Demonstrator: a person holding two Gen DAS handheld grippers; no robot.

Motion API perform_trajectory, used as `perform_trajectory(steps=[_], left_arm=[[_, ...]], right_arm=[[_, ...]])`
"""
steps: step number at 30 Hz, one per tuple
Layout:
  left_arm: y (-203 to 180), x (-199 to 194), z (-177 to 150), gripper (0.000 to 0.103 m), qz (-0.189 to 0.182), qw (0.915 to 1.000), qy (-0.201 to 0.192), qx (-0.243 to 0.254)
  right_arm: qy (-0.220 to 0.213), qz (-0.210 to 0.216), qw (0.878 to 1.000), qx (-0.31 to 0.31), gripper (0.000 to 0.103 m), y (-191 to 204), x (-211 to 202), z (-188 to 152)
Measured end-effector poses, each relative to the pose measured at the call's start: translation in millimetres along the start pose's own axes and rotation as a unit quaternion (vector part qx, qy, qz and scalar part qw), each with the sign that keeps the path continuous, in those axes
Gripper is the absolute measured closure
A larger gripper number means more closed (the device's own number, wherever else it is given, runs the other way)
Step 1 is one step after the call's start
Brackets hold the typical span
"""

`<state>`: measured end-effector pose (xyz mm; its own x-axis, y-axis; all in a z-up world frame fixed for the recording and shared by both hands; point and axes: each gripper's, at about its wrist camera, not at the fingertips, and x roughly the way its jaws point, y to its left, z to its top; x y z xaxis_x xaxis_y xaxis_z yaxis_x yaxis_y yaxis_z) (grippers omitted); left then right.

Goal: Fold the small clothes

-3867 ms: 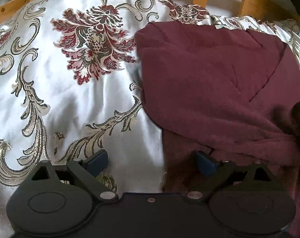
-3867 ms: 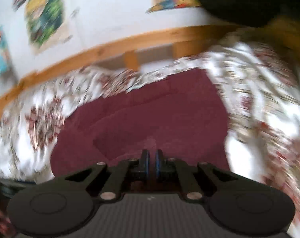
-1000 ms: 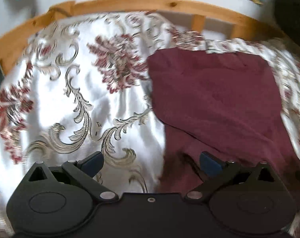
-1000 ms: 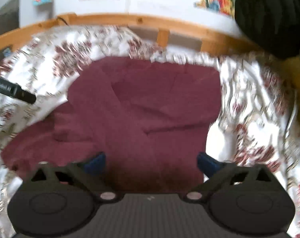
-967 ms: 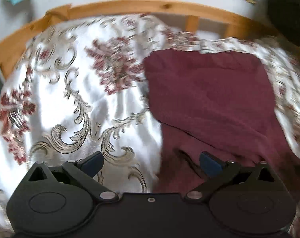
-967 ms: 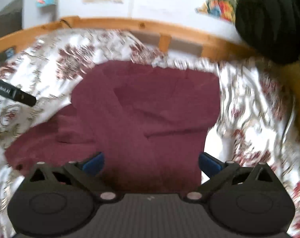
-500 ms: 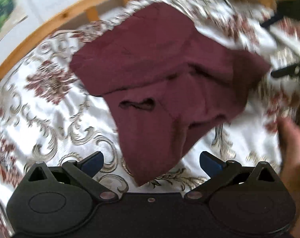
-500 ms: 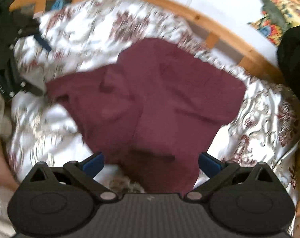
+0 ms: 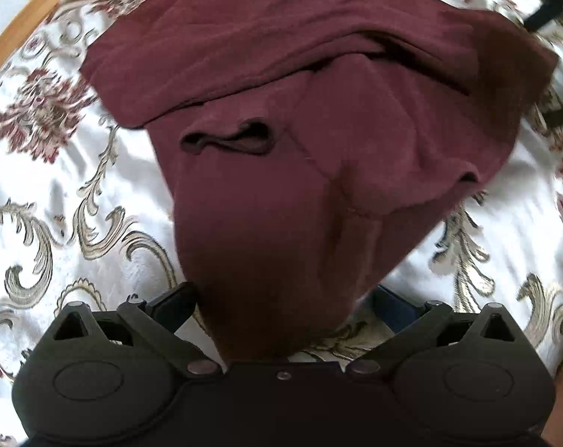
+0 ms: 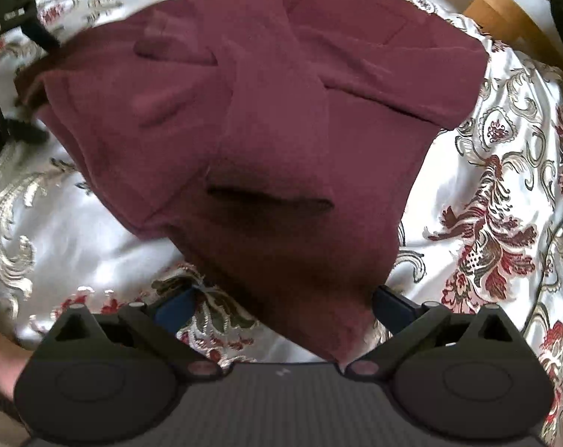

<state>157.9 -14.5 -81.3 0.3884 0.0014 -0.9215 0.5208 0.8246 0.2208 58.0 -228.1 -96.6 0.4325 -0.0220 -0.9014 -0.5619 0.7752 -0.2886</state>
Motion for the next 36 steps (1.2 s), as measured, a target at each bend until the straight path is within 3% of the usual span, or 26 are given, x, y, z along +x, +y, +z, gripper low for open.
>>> perform_trajectory(steps=[3, 5, 6, 8, 9, 10, 11, 12, 13, 23, 29, 36], left_arm=[[6.9, -4.3, -1.1, 0.012, -0.004, 0.9998, -0.008, -0.019], [7.6, -7.4, -1.4, 0.026, 0.002, 0.9997, -0.016, -0.021], [7.0, -9.9, -2.3, 0.031, 0.005, 0.9996, -0.021, -0.02], [6.4, -15.9, -3.6, 0.054, 0.011, 0.9991, -0.035, -0.02], [6.4, -18.2, -4.2, 0.058, 0.012, 0.9988, -0.043, -0.019], [5.9, -20.6, -5.1, 0.068, 0.013, 0.9985, -0.051, -0.018], [5.3, -22.8, -5.9, 0.077, 0.014, 0.998, -0.059, -0.016], [4.8, -25.6, -6.5, 0.08, 0.018, 0.9975, -0.067, -0.015], [5.0, -29.5, -7.5, 0.086, 0.022, 0.9965, -0.079, -0.016], [19.6, -107.4, -25.7, 0.09, 0.035, 0.9726, -0.221, -0.063], [24.6, -159.8, -54.9, 0.09, 0.005, 0.9646, -0.248, -0.088], [27.2, -202.6, -88.1, 0.09, -0.021, 0.9576, -0.266, -0.109]], right_arm=[[0.002, -0.011, 1.0, -0.005, 0.004, 1.4, 3.3, -0.3], [-0.002, -0.012, 1.0, -0.007, 0.011, -1.0, 2.1, -2.9], [-0.009, -0.016, 1.0, -0.007, 0.02, -1.1, -1.4, -4.4], [-0.02, -0.019, 1.0, -0.004, 0.034, -8.0, -3.1, -5.4], [-0.025, -0.02, 0.999, 0.0, 0.046, -10.4, -5.0, -6.9], [-0.03, -0.025, 0.999, 0.003, 0.065, -12.1, -7.4, -8.2], [-0.033, -0.032, 0.999, 0.006, 0.077, -13.4, -9.5, -9.2], [-0.036, -0.037, 0.999, 0.008, 0.087, -14.3, -10.4, -9.1], [-0.042, -0.041, 0.998, 0.011, 0.09, -15.2, -13.4, -10.0], [-0.155, -0.102, 0.983, 0.021, 0.096, -6.3, -86.3, -30.2], [-0.215, -0.132, 0.968, -0.003, 0.097, 16.3, -146.0, -55.0], [-0.24, -0.145, 0.959, -0.045, 0.097, 51.3, -198.3, -77.1]])
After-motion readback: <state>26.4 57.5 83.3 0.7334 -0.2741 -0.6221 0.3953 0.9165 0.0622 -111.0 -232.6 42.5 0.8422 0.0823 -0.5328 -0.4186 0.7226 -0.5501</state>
